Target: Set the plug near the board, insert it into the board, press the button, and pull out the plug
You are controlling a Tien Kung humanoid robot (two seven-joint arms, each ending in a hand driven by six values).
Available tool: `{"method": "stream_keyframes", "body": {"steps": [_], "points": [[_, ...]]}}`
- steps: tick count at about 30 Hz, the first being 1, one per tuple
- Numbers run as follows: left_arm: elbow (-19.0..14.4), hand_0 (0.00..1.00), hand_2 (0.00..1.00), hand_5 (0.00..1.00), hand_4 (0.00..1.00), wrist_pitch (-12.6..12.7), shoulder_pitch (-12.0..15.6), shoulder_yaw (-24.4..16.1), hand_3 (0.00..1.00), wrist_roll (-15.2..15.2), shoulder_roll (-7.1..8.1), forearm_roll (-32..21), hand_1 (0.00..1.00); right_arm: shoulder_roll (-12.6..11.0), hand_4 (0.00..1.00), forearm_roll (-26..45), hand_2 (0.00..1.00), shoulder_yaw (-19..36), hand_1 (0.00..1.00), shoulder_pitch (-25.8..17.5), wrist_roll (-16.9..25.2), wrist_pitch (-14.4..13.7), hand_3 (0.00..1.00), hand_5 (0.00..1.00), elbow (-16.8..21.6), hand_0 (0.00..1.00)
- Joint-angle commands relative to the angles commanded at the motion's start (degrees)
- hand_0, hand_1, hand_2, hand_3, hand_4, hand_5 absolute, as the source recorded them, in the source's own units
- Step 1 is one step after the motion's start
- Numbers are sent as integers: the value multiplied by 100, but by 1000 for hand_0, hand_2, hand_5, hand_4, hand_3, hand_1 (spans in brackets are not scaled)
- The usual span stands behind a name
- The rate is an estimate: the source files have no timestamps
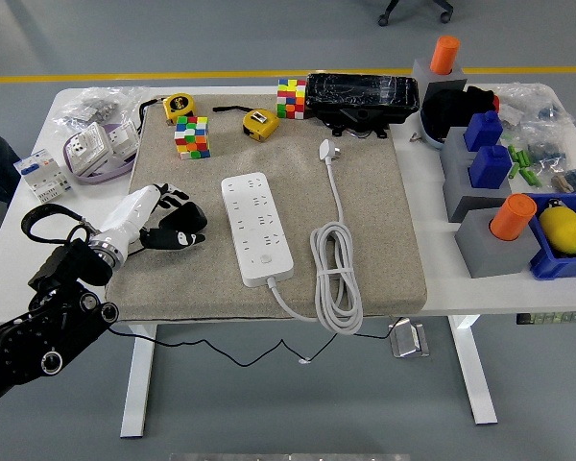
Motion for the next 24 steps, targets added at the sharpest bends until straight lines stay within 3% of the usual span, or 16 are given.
{"method": "stream_keyframes", "body": {"steps": [6,7,12,13,24], "points": [[157,555,533,207,990,6,-139,160,568,8,-34,-72,535,12,937,-11,630,6,626,5,-3,1,549,488,-3,603],[185,538,531,127,921,10,-163,188,558,8,-40,-76,495,15,935,-11,630,9,626,6,-2,1,548,488,-1,603],[264,538,531,127,921,73,-230,274,558,-40,-67,-107,495,18,935,-20,630,30,626,6,0,-5,548,488,2,603],[268,432,508,11,796,99,-231,271,554,-55,-73,-107,443,17,933,-22,629,31,626,4,0,-6,547,489,2,603],[92,398,487,2,741,13,-191,212,547,-148,-41,-113,419,37,933,-48,629,65,626,-16,0,-14,547,488,3,603]]}}
